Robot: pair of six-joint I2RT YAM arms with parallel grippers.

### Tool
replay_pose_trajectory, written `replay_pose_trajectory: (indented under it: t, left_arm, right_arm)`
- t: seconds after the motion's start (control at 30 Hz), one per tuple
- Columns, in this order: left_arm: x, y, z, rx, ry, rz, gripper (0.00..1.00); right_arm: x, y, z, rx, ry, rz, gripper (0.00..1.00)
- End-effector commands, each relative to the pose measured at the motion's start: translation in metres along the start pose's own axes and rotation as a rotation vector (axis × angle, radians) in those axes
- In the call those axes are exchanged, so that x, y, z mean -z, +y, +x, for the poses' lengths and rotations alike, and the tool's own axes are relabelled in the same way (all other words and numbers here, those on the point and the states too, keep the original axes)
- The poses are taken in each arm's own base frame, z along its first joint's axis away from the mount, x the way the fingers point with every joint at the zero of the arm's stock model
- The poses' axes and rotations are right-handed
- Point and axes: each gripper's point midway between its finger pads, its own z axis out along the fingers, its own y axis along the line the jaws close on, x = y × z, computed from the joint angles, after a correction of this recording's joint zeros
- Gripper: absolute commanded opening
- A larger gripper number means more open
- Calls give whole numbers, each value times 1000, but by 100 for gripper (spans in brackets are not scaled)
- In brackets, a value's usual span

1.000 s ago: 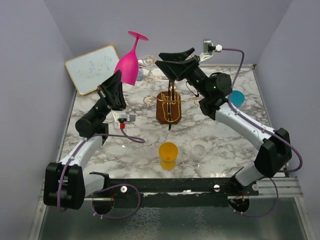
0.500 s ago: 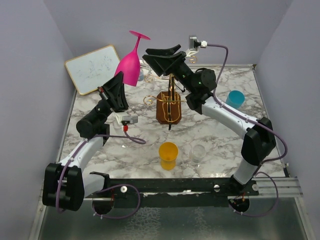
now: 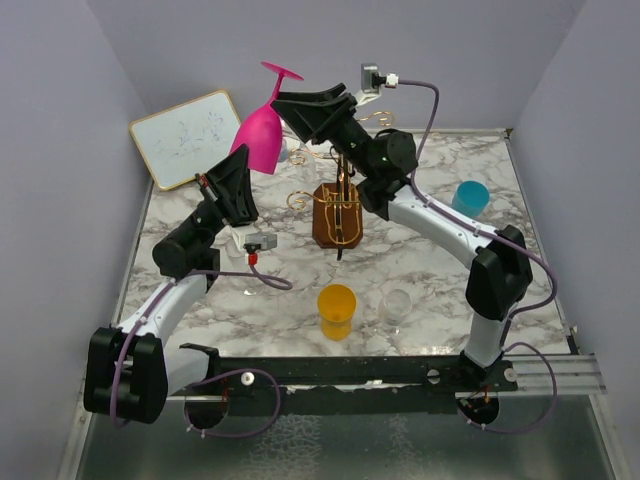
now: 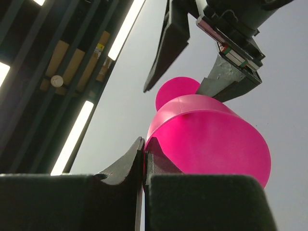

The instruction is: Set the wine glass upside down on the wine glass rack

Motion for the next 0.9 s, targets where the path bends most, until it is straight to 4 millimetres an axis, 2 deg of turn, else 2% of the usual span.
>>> replay_pose_trajectory:
  t: [0.0, 0.1, 0.33, 0.43, 0.73, 0.87]
  left_arm:
    - [-2, 59, -32, -196, -107, -177, 0]
    - [-3, 60, -31, -197, -105, -182, 0]
    - [-2, 60, -31, -198, -98, -184, 0]
    - [-2, 60, -31, -199, -100, -185, 0]
    - [-2, 57, -34, -185, -115, -175, 0]
    - [-4, 57, -34, -188, -124, -175, 0]
  right_arm:
    - [-5, 1, 13, -24, 11, -25, 61]
    - [-6, -1, 18, -31, 13, -22, 57]
    - [-5, -1, 18, -48, -5, -34, 35]
    - [-4, -2, 19, -64, -11, -37, 31]
    - [-5, -1, 30, -139, 3, -97, 31]
    - [-6, -2, 30, -141, 2, -98, 41]
